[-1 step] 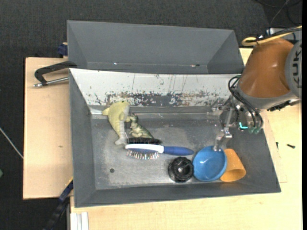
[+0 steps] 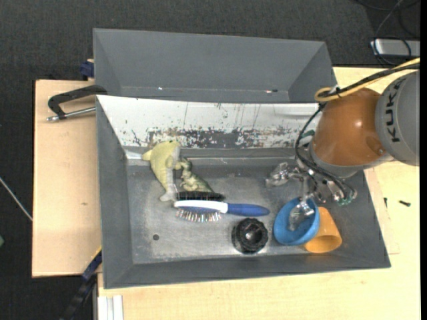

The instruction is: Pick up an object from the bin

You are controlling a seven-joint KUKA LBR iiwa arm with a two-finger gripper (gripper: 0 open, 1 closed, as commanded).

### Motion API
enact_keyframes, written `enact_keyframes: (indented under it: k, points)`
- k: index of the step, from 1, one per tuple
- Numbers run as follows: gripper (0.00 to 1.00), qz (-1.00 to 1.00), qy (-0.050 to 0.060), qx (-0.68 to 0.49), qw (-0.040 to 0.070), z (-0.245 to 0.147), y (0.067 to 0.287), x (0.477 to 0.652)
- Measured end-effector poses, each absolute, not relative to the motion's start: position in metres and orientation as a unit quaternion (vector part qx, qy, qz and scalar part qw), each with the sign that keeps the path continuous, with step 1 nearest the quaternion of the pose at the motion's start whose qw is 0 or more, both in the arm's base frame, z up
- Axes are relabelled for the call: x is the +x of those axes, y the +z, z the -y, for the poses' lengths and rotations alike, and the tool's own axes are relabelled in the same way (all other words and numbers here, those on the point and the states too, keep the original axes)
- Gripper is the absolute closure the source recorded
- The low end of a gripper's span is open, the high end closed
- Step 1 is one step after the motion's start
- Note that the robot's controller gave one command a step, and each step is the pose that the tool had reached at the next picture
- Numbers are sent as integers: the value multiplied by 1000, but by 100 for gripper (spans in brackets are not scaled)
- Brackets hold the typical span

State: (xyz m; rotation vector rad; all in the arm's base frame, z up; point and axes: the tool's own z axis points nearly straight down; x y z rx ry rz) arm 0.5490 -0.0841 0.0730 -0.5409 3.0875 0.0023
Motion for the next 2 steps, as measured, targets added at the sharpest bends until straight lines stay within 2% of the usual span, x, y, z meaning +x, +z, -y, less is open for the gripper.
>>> enact_keyframes:
  k: [1, 2]
  points:
    - [0, -940, 6, -340, 14, 96, 96, 552]
    - [0, -853, 1, -522, 12, 89, 105, 558]
